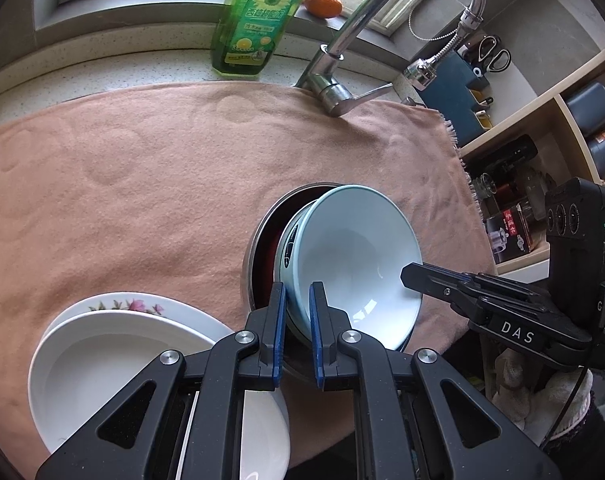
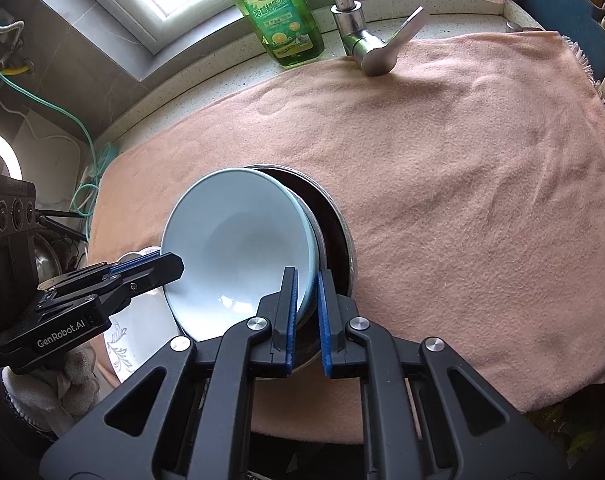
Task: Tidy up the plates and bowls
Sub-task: 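Lift the white ceramic bowl and lower it into the red steel bowl, then open the right tool and release the white ceramic bowl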
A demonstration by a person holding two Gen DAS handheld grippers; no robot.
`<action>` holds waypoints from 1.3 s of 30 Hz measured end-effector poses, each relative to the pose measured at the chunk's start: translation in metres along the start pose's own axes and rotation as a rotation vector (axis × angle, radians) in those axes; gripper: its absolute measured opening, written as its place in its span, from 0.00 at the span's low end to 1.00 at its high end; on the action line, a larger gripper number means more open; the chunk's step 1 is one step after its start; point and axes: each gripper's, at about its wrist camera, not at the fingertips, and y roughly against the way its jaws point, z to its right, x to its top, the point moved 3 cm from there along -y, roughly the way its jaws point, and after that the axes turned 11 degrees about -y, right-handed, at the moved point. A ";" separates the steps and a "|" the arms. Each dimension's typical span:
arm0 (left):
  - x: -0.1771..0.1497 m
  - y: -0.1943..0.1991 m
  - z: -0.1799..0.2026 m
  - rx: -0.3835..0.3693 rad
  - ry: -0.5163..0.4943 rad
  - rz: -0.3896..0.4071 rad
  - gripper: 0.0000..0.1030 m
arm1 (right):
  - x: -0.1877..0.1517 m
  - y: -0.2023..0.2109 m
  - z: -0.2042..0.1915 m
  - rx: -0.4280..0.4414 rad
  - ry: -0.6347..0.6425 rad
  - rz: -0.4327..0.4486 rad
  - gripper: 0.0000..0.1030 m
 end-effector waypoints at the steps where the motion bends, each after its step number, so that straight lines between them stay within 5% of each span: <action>1: 0.000 0.000 0.000 0.000 -0.003 -0.002 0.10 | 0.000 0.000 0.000 -0.001 0.002 -0.001 0.10; 25: 0.002 0.030 -0.033 -0.002 0.060 0.077 0.11 | -0.004 0.040 0.022 0.043 -0.085 0.139 0.11; 39: -0.008 0.006 -0.036 0.026 0.050 0.023 0.17 | -0.012 0.019 0.043 0.030 -0.143 0.094 0.11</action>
